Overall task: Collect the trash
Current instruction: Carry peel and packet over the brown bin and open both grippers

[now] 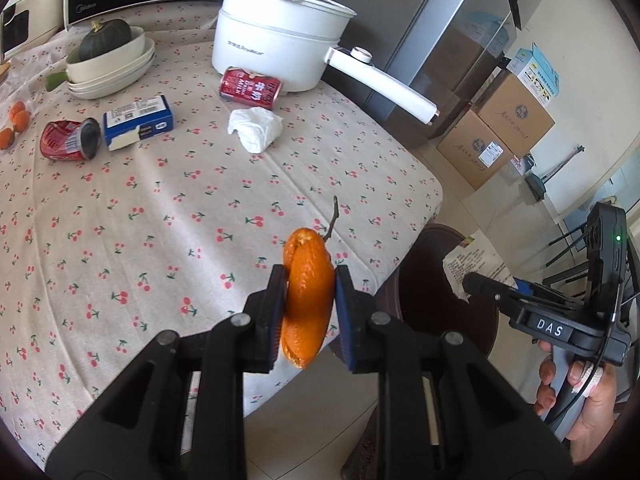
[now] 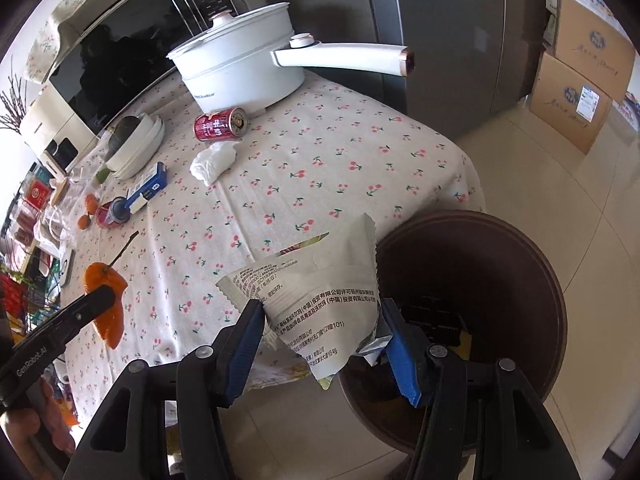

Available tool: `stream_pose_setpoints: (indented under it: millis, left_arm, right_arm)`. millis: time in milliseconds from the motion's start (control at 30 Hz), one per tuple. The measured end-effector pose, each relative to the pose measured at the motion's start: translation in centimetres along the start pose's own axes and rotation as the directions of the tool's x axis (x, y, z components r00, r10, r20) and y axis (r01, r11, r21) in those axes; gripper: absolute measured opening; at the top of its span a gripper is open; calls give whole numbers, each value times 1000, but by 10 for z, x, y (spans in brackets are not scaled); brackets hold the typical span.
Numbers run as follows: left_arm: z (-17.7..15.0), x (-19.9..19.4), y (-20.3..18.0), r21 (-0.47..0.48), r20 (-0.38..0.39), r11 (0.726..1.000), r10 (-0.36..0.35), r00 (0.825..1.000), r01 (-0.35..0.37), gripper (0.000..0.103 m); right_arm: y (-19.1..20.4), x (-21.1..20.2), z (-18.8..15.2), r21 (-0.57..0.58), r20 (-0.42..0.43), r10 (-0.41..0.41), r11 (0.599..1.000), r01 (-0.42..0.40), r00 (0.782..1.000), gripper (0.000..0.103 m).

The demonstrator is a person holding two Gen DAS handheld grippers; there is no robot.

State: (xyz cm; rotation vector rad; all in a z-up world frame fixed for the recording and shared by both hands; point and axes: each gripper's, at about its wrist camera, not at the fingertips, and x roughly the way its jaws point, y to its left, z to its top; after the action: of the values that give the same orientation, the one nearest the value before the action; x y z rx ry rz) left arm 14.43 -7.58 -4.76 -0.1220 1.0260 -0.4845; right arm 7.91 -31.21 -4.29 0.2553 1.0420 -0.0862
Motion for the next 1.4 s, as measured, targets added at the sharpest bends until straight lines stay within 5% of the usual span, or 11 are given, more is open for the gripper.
stream_pose_setpoints:
  millis: [333,767,800,833,900,1400]
  left_arm:
    - [-13,45,-78,120,-61,991,-44,997,51,26]
    - [-35,90,-144,224,-110,953,-186,976,206,28]
    - [-35,90,-147,242,-94,944,-206,974,223,40]
    - [-35,90,-149,265,-76,942,-194,978,208,67]
    - [-33,90,-149,279,-43,951,-129,991,136,96]
    - [-28,80,-114,252,-31,968,15,999,-7,102]
  right_arm:
    - [-57,-15,-20,-8,-18,-78,997,78,997,60]
    - [-124,-27,-44,61,-43,-128,990,130,991,60]
    - [-127,-27,-45,63,-44,-129,989,131,991,60]
    - [-129,-28,-45,65,-45,-130,989,133,991,60]
    - [-133,-29,-46,69,-46,-134,988,137,990,60]
    - [-131,-29,-46,56,-36,-140,988,142,989,62]
